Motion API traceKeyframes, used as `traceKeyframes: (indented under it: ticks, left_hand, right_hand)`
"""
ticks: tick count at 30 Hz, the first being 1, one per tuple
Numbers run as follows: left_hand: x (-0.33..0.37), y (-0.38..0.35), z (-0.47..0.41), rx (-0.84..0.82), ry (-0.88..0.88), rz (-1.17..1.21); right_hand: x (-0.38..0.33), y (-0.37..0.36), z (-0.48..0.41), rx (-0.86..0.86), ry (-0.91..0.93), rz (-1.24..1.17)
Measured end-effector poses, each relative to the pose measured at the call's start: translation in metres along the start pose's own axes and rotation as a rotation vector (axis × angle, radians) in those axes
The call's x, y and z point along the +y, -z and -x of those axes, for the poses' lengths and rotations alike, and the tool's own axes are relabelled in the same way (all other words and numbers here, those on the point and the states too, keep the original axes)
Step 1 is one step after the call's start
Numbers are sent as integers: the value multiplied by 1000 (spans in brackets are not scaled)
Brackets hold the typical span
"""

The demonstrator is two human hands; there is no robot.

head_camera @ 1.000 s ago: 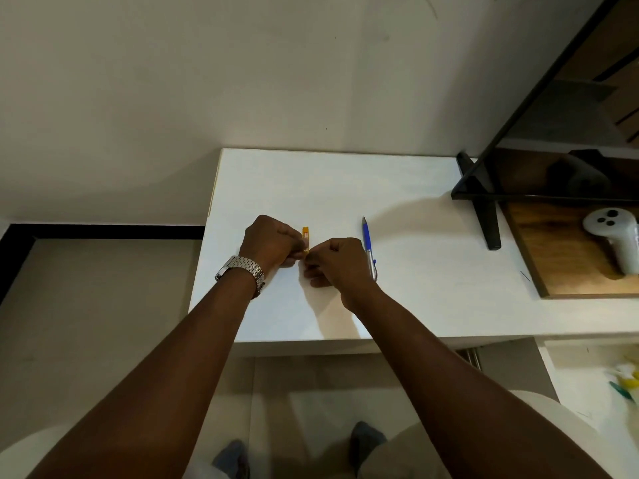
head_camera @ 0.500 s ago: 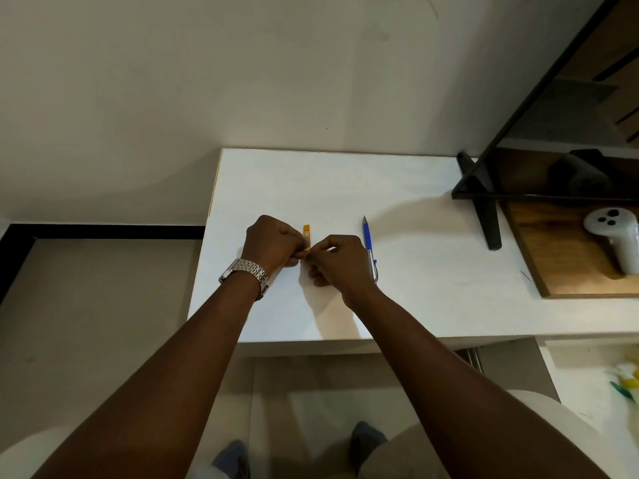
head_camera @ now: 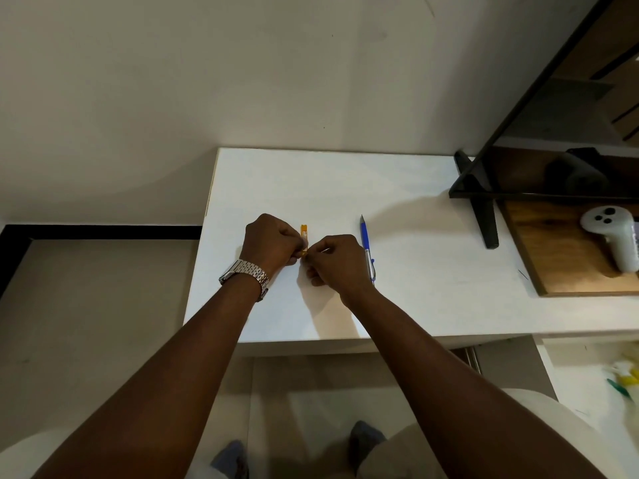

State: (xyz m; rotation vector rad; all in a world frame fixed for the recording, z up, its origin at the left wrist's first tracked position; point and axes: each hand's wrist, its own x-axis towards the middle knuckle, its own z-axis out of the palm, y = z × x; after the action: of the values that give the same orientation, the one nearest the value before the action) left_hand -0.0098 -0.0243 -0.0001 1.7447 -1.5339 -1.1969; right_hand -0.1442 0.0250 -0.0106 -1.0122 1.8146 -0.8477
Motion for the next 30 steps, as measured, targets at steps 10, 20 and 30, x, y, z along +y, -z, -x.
traceKeyframes:
  ticks: [10,20,30]
  left_hand:
    - [6,2,3,0,-41,-28]
    - [40,1,7,14,-150,40]
    - [42,-14,13,-76,-244,-138]
  right_hand:
    - [-10,14,2,-34,70,70]
    - [-9,78,-8,141,104,799]
    - [-4,76,-10,127,9,736]
